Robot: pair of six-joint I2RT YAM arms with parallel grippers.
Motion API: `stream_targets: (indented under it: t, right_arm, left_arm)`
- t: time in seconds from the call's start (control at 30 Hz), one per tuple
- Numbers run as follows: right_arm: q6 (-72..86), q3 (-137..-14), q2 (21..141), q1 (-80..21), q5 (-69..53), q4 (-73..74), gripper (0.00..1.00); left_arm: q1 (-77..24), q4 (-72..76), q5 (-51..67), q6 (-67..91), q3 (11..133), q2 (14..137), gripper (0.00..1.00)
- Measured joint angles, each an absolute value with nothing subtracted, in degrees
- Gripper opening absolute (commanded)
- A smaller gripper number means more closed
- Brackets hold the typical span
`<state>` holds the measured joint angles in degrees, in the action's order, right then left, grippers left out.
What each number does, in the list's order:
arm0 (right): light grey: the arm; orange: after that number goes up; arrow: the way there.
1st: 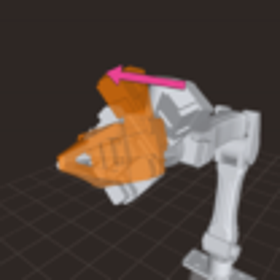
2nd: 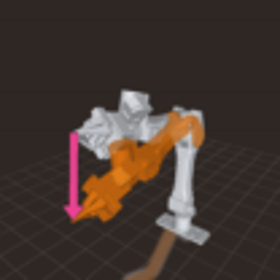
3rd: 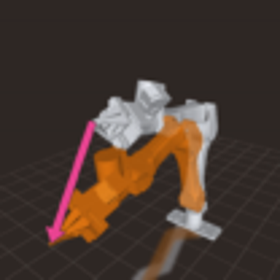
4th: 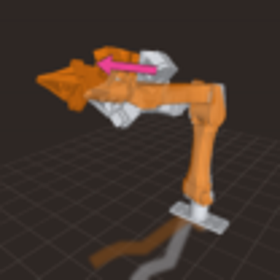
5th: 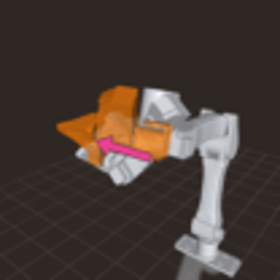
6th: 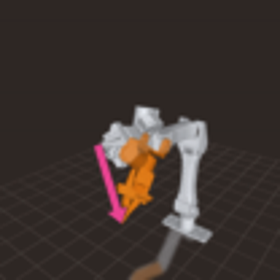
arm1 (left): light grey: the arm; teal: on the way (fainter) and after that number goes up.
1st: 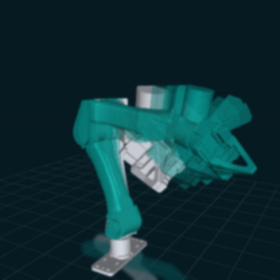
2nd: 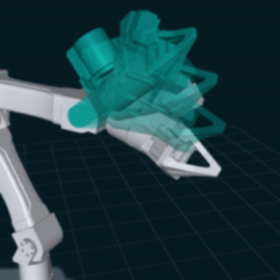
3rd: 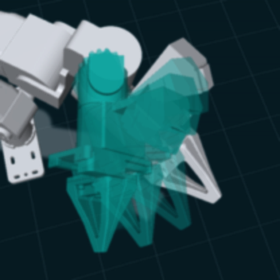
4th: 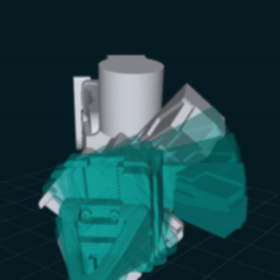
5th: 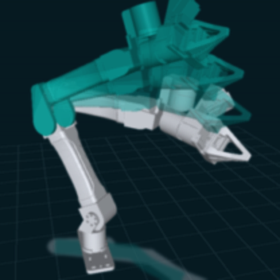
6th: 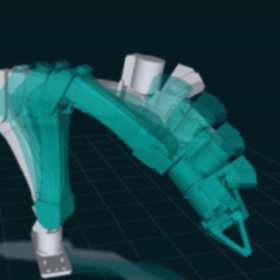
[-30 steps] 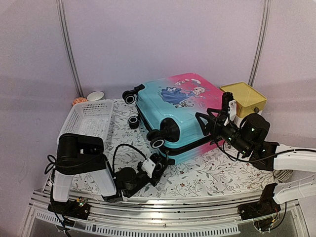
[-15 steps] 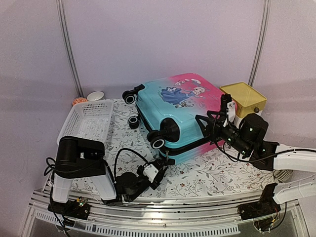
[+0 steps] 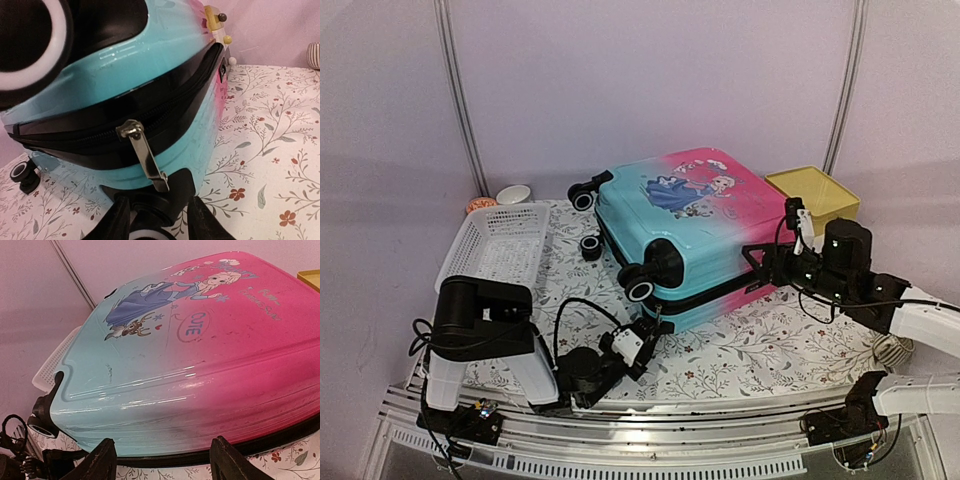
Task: Open, take out, and arrange the luggage
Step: Hold the luggage at the center of the board, then pick up the zipper from the luggage.
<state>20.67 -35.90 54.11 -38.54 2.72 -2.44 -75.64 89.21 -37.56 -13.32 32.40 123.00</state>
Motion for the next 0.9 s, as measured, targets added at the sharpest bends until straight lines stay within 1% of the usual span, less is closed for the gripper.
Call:
stream_targets:
  t: [0.17,0.33,0.43,0.57,0.73,0.9]
  right_arm:
    - [25.2,-33.4,52.4,-37.3,-3.0,-2.3,0.64]
    - [28.9,-31.9,58.4,-37.3,-7.9,-6.4,0.62]
    - [30.5,-31.9,62.1,-37.3,-10.0,-9.5,0.62]
    - [31.7,-31.8,62.9,-37.3,-11.3,-12.7,0.62]
    - [31.9,-31.2,61.5,-37.3,-11.3,-15.2,0.62]
    - [31.7,-31.1,60.1,-37.3,-11.2,-15.9,0.61]
  left_arm:
    - [-75.6,89.2,-39.1,-12.9,34.3,123.0,0.4]
    - [-75.6,89.2,-40.0,-12.9,35.9,123.0,0.39]
    - [-75.6,89.2,-41.3,-13.3,37.8,123.1,0.33]
    - [-75.7,89.2,-43.3,-13.9,39.6,123.5,0.23]
    - [-75.7,89.3,-46.0,-14.3,40.1,123.7,0.01]
    - [-75.8,89.3,-47.3,-14.5,40.0,123.7,0.0]
